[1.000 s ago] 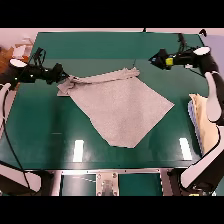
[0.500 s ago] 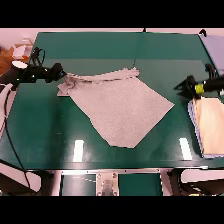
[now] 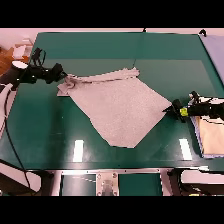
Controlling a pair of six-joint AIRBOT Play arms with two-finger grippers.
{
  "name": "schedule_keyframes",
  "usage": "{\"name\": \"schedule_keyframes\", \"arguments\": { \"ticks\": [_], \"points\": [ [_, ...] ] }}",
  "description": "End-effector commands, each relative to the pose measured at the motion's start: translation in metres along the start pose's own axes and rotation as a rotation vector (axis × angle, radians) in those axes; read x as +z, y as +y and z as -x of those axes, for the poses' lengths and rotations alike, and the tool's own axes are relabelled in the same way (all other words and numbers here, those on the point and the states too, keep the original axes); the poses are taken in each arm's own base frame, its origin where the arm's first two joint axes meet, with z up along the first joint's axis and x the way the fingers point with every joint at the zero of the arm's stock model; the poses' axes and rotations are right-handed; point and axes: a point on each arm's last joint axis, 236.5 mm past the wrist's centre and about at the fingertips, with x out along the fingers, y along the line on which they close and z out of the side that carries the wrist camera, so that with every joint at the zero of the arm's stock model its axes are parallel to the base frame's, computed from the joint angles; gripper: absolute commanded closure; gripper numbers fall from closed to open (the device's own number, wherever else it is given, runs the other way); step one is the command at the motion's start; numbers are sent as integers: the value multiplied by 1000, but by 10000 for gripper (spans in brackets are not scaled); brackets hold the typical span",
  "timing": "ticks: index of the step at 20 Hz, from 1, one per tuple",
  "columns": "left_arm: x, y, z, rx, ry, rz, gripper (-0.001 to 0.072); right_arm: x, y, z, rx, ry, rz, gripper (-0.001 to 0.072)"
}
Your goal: Fold the shirts.
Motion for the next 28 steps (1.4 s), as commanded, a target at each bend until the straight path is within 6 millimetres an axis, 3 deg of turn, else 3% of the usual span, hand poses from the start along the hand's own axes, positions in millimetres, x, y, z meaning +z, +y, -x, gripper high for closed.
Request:
{"name": "schedule_keyframes", "arguments": {
  "ticks": [1, 4, 7, 9, 11, 14, 15, 17, 18, 19, 20, 24, 25, 28],
  "points": [
    [-21, 3, 1, 8, 88, -18, 685, 38, 12, -21, 16, -56, 57, 672],
    [-49, 20, 8, 91, 216, 0, 686, 103, 50, -5, 60, -130, 122, 701],
    [-106, 39, 32, 198, 470, 51, 686, 153, 99, 21, 117, -162, 203, 701],
    [-140, 30, 48, 209, 627, 105, 686, 175, 123, 27, 135, -170, 239, 701],
    [-175, 10, 52, 216, 737, 115, 686, 190, 145, 25, 155, -178, 275, 701],
    [-246, -30, 56, 218, 951, 21, 686, 198, 169, 16, 165, -178, 337, 701],
    [-260, -38, 55, 222, 989, -11, 686, 197, 173, 12, 167, -169, 347, 701],
    [-265, -46, 46, 219, 978, -48, 686, 193, 170, 9, 155, -150, 354, 692],
    [-262, -46, 42, 219, 958, -51, 686, 192, 167, 12, 154, -142, 350, 571],
    [-259, -43, 41, 221, 945, -45, 686, 192, 161, 19, 153, -135, 342, 385],
    [-255, -39, 42, 223, 935, -34, 686, 191, 153, 29, 156, -119, 328, 359],
    [-230, -22, 42, 224, 857, 24, 686, 173, 107, 74, 151, -11, 266, 367],
    [-224, -18, 42, 217, 841, 22, 686, 168, 98, 81, 151, 5, 241, 410],
    [-214, -13, 43, 192, 813, 2, 686, 129, 75, 78, 150, 73, 182, 417]
  ]
}}
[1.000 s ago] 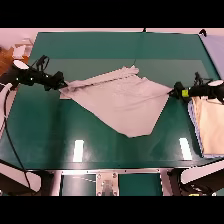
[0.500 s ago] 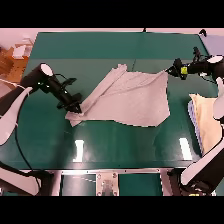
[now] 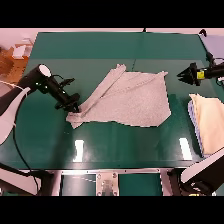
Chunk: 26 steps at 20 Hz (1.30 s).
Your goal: Fold the shirts.
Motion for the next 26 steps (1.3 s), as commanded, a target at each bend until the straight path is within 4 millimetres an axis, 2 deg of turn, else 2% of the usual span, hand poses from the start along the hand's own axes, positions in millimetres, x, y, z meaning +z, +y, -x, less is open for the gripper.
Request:
{"name": "schedule_keyframes", "arguments": {
  "ticks": [1, 2, 3, 4, 5, 7, 9, 11, 13, 17, 19, 23, 24, 26],
  "points": [
    [11, 6, 8, -18, -49, -35, 685, -59, -17, 5, 9, 111, -60, 417],
    [15, 4, 10, -19, -66, -45, 663, -82, -22, 1, 6, 131, -80, 417],
    [18, -1, 13, -29, -76, -68, 327, -101, -26, -2, 4, 135, -99, 417],
    [20, -4, 22, -32, -88, -80, 32, -121, -30, -5, -1, 136, -112, 417],
    [23, -6, 36, -30, -102, -117, 26, -140, -34, -7, -2, 140, -125, 417],
    [31, 0, 75, 3, -160, -225, 28, -174, -39, -10, -12, 133, -149, 417],
    [43, 20, 113, 76, -243, -280, 30, -206, -46, -17, -26, 129, -176, 414],
    [43, 39, 126, 95, -267, -313, 56, -244, -53, -28, -27, 168, -223, 411],
    [31, 51, 113, 70, -209, -340, 56, -269, -56, -40, -3, 206, -272, 355],
    [2, 59, 47, -32, -66, -412, 57, -277, -61, -55, -6, 182, -279, 353],
    [-2, 68, 24, -6, -42, -469, 57, -277, -59, -61, -21, 182, -255, 353],
    [6, 59, 8, 52, -42, -686, 57, -273, -59, -69, -45, 162, -233, 355],
    [4, 62, 5, 86, -19, -724, 57, -272, -60, -69, -46, 159, -233, 355],
    [14, 66, 2, 149, -34, -763, 57, -271, -60, -69, -49, 153, -231, 355]
  ]
}}
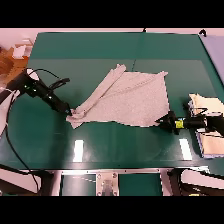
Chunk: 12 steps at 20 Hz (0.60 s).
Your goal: Fold the shirts.
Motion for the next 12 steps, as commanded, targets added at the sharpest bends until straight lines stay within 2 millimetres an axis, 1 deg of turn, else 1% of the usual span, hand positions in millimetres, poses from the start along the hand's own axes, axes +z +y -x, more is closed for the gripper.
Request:
{"name": "schedule_keyframes", "arguments": {
  "ticks": [1, 2, 3, 4, 6, 7, 8, 9, 10, 12],
  "points": [
    [6, 8, -11, 81, 21, -152, 57, 6, -5, -2, -26, -29, 7, 355],
    [9, 8, -14, 98, 25, -170, 58, 6, -5, -2, -26, -30, 7, 356],
    [10, 9, -16, 120, 37, -190, 164, 7, -6, -2, -27, -35, 7, 357],
    [10, 6, -18, 117, 48, -211, 260, 8, -5, -2, -22, -39, 4, 362],
    [11, -2, -20, 98, 56, -220, 260, 12, -1, -2, -8, -55, -5, 366],
    [14, -6, -22, 86, 44, -220, 377, 15, 1, -2, 2, -69, -12, 448],
    [17, -10, -22, 70, 30, -215, 531, 19, 4, -2, 13, -85, -19, 589],
    [21, -14, -22, 57, 12, -199, 617, 23, 8, -2, 32, -100, -28, 641],
    [24, -17, -21, 49, 0, -184, 684, 25, 14, -1, 55, -111, -29, 693],
    [30, -22, -14, 38, -15, -157, 685, 29, 26, -2, 97, -126, 1, 700]
  ]
}}
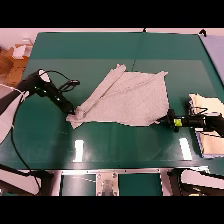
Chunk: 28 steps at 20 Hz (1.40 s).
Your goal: Fold the shirts.
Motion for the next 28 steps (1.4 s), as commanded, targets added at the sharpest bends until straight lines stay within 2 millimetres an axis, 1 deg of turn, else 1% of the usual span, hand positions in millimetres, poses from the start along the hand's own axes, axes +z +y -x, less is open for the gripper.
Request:
{"name": "schedule_keyframes", "arguments": {
  "ticks": [1, 2, 4, 6, 8, 9, 10, 11, 12, 13, 14, 15, 16, 17, 18, 19, 20, 21, 22, 23, 24, 25, 26, 28],
  "points": [
    [15, -11, 11, -31, -33, 44, 685, 7, 24, 0, 90, -30, 19, 701],
    [21, -15, 19, -39, -42, 58, 686, 9, 27, 0, 102, -37, 30, 701],
    [33, -28, 38, -77, -62, 94, 686, 13, 37, 6, 120, -36, 58, 701],
    [53, -53, 58, -166, -118, 86, 687, 14, 64, 20, 174, 1, 121, 701],
    [80, -87, 85, -297, -217, 61, 687, 14, 108, 46, 263, 44, 217, 701],
    [94, -108, 106, -377, -285, 31, 687, 15, 138, 66, 324, 45, 270, 701],
    [108, -126, 131, -442, -371, 10, 687, 16, 169, 89, 378, 22, 327, 701],
    [119, -141, 162, -489, -467, -23, 687, 17, 206, 119, 428, -27, 406, 701],
    [128, -157, 203, -532, -590, -59, 687, 14, 244, 154, 466, -96, 504, 701],
    [132, -173, 247, -582, -718, -95, 687, 7, 278, 189, 490, -171, 601, 701],
    [130, -191, 297, -635, -856, -132, 686, -7, 312, 230, 512, -262, 706, 701],
    [119, -211, 355, -689, -1021, -183, 687, -26, 340, 267, 529, -348, 809, 701],
    [104, -232, 406, -740, -1160, -225, 687, -49, 365, 303, 537, -439, 912, 701],
    [83, -257, 454, -762, -1300, -290, 687, -74, 387, 338, 529, -549, 1008, 701],
    [62, -282, 491, -758, -1412, -336, 686, -98, 402, 367, 513, -653, 1085, 701],
    [47, -303, 515, -726, -1491, -362, 686, -123, 415, 394, 490, -762, 1150, 701],
    [36, -322, 531, -675, -1554, -363, 686, -143, 423, 414, 466, -853, 1192, 701],
    [29, -340, 541, -628, -1600, -356, 686, -161, 429, 429, 439, -935, 1227, 701],
    [24, -359, 548, -578, -1641, -359, 686, -174, 434, 439, 421, -997, 1252, 701],
    [22, -372, 551, -517, -1675, -359, 686, -185, 437, 444, 415, -1036, 1269, 701],
    [23, -379, 551, -431, -1705, -341, 686, -190, 438, 444, 413, -1047, 1276, 701],
    [26, -377, 549, -335, -1720, -294, 686, -190, 438, 443, 409, -1041, 1277, 701],
    [31, -364, 546, -213, -1729, -223, 686, -186, 436, 442, 402, -1037, 1270, 701],
    [39, -322, 536, -34, -1695, -69, 686, -165, 428, 439, 382, -1016, 1228, 701]
  ]
}}
